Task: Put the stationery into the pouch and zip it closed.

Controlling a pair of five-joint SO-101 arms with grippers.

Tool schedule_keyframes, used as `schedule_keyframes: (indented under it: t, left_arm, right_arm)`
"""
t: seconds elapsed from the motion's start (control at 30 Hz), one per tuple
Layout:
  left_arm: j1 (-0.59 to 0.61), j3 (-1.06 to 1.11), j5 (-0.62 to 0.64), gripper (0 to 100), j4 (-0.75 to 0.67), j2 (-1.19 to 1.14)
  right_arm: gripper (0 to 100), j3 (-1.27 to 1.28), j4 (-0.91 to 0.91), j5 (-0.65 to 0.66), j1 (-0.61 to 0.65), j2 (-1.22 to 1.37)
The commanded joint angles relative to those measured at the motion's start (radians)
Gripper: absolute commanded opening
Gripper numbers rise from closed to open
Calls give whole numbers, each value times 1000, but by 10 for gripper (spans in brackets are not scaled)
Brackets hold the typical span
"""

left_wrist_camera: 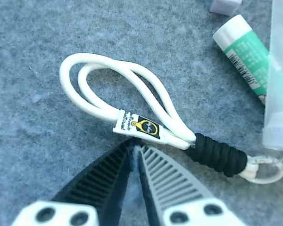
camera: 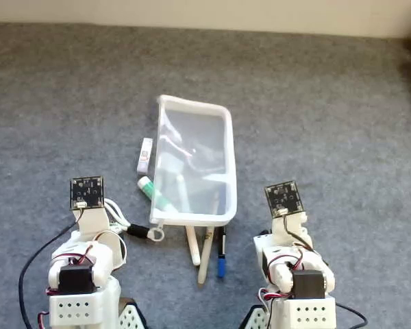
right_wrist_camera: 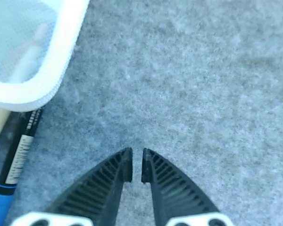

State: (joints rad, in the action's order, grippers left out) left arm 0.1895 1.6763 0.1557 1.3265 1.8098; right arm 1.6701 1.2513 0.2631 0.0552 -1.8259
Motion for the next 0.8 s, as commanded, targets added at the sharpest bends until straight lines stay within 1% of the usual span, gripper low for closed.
schedule_keyframes:
  t: [0.0,0.43,0.53,0.6,0.77]
  left_arm:
    - [-10,18,11,7,2,7]
    - [-10,18,11,7,2,7]
    - [-10,18,11,7,2,7]
    - [-10,18,11,7,2,7]
    - [-10,18,11,7,2,7]
  right_arm:
    - [39,150,5,8,-4,-10]
    - [44,143,-10,12,-4,-12]
    - [41,67,-79,6,-8,-12]
    - [40,-4,-67,3,-8,-10]
    - [40,-217,-8,-155,-2,-8]
